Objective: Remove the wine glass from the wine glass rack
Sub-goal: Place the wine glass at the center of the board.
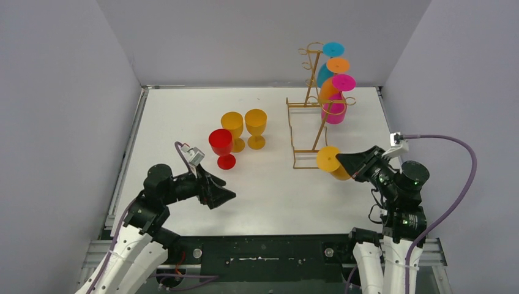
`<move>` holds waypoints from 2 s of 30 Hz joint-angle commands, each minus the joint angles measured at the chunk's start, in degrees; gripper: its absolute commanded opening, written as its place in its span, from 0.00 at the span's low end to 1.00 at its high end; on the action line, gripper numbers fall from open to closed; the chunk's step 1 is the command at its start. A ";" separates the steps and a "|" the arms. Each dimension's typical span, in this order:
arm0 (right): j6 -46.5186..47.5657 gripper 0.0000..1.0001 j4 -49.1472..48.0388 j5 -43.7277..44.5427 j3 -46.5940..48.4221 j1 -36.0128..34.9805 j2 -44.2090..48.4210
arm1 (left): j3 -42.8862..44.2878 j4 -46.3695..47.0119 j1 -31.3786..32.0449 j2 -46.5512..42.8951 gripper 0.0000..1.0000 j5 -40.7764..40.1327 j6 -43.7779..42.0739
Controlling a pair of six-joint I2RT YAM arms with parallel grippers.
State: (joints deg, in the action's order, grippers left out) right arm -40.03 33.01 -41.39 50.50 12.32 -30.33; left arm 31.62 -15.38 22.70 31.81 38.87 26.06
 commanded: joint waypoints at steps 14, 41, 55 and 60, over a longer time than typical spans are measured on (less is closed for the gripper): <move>0.02 0.00 -9.17 -22.59 -4.94 -4.87 4.17 | -9.71 32.59 17.40 3.45 0.73 -4.00 17.95; 10.69 0.00 -5.64 15.91 6.27 -45.43 -19.81 | -10.29 29.99 22.44 4.04 0.72 -19.11 18.78; 11.58 0.00 -24.37 22.47 -0.95 -69.60 -26.95 | -23.11 51.52 22.47 -0.38 0.54 -6.69 26.67; 11.82 0.00 -28.22 21.16 -2.41 -70.06 -27.07 | -23.09 50.75 22.52 -1.67 0.50 -3.40 26.91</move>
State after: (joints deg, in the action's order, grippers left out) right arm -29.65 13.45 -22.02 48.71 -57.41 -58.02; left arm 7.44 28.73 44.97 31.42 31.20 51.40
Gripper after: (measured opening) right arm 0.062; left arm 0.521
